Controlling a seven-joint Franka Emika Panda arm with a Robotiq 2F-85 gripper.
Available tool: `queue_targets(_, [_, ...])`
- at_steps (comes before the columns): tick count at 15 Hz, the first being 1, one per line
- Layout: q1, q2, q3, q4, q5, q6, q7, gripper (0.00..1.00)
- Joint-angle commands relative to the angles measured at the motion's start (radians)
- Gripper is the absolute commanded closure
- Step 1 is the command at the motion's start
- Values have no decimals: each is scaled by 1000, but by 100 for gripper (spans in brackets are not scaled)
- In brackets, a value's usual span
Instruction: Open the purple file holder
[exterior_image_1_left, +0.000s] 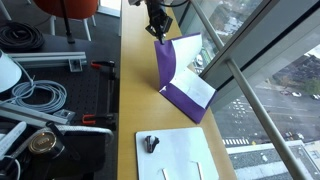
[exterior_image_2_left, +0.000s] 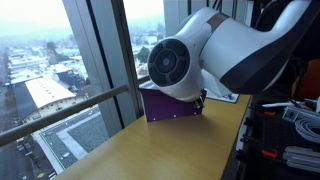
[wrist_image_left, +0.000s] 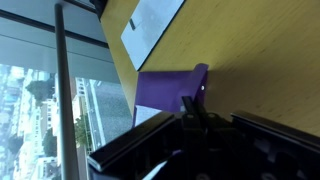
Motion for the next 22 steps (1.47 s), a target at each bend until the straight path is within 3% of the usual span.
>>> queue_targets(1, [4, -30, 17, -49, 46, 3, -14, 100])
queue_targets(21, [7, -20, 19, -36, 164, 29, -29, 100])
queue_targets(22, [8, -19, 18, -31, 173, 27, -30, 75])
